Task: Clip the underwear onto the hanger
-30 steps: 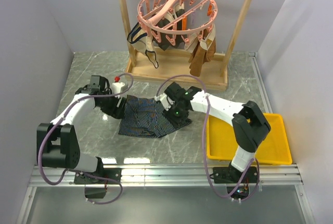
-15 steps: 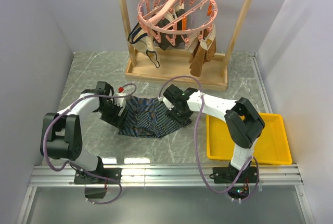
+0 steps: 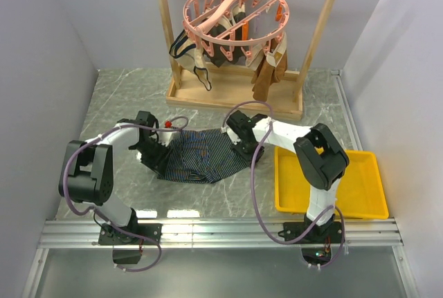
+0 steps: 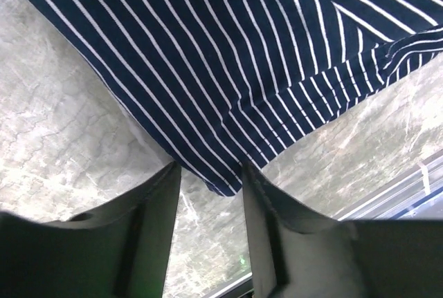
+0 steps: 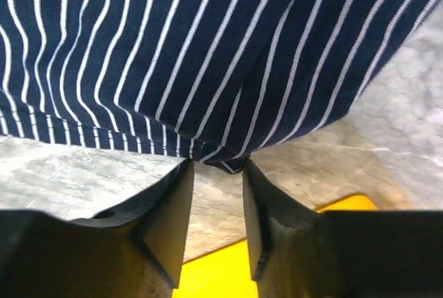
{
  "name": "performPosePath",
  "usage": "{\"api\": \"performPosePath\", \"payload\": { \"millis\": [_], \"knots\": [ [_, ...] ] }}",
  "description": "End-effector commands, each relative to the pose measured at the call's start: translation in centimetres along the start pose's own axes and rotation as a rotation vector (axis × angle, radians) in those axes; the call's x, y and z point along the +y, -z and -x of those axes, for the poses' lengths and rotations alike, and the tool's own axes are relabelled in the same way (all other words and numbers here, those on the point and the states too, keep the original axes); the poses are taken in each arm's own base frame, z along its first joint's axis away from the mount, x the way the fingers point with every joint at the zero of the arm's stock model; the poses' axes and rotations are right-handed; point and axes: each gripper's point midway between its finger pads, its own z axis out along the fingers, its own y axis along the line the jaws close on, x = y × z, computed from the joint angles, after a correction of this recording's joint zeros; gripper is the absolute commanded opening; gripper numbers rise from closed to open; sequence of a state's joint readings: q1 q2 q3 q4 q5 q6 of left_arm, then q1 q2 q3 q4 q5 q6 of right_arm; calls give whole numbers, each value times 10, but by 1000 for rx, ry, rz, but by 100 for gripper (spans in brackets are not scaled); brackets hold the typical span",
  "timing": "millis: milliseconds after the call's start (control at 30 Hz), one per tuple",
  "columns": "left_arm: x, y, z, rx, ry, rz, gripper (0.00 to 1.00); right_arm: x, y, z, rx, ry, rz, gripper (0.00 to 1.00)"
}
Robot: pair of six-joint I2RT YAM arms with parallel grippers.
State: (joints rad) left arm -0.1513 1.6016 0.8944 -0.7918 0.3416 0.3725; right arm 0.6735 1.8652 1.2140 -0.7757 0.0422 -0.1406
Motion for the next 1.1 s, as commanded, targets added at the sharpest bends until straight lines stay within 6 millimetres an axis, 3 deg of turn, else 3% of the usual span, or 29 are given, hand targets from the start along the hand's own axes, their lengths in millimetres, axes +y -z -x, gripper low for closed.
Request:
{"api": "performPosePath", "payload": {
  "millis": [0,33,67,167,200,300,333,367,433,467,533,567,733,767,833,867,933,1000,1067],
  "knots": [
    [1,-14,-8,39,11,-17,44,7,-4,5,0,-27,87,37],
    [1,-14,-7,38,13,-18,42,6,-4,5,-1,-28,97,33],
    [1,-13,-4,32,13,-17,39,5,-2,6,-10,-36,111,22],
    [5,-7,2,7,8,-5,23,8,10,9,-29,-65,182,1],
    [6,-4,4,1,9,1,14,12,14,10,-41,-73,223,0],
    [20,16,18,-44,17,34,1,18,44,18,-121,-86,317,0],
    [29,25,23,-73,32,45,0,20,54,21,-148,-86,343,0],
    [36,41,41,-126,25,63,0,22,74,28,-210,-80,371,0],
    [43,63,50,-161,38,72,1,24,103,40,-298,-113,465,0],
    [47,82,69,-214,17,94,0,19,124,50,-365,-121,480,0],
    [46,103,84,-257,-9,113,0,9,151,61,-444,-186,542,0],
    [48,120,100,-308,-33,132,1,1,168,71,-498,-196,550,0],
    [52,168,152,-462,-52,176,0,-43,217,99,-651,-298,574,0],
    [51,187,168,-521,-75,191,0,-48,237,105,-696,-286,585,0],
    [55,205,178,-578,-62,194,0,-55,253,108,-736,-277,585,0],
    [52,216,183,-605,-74,193,0,-50,255,105,-736,-266,596,0],
    [43,217,178,-602,-104,155,0,-38,249,90,-707,-244,629,0],
    [34,202,157,-536,-126,111,0,-24,237,71,-658,-227,652,0],
    [27,177,127,-457,-122,80,0,-3,211,41,-567,-212,671,0]
  ]
}}
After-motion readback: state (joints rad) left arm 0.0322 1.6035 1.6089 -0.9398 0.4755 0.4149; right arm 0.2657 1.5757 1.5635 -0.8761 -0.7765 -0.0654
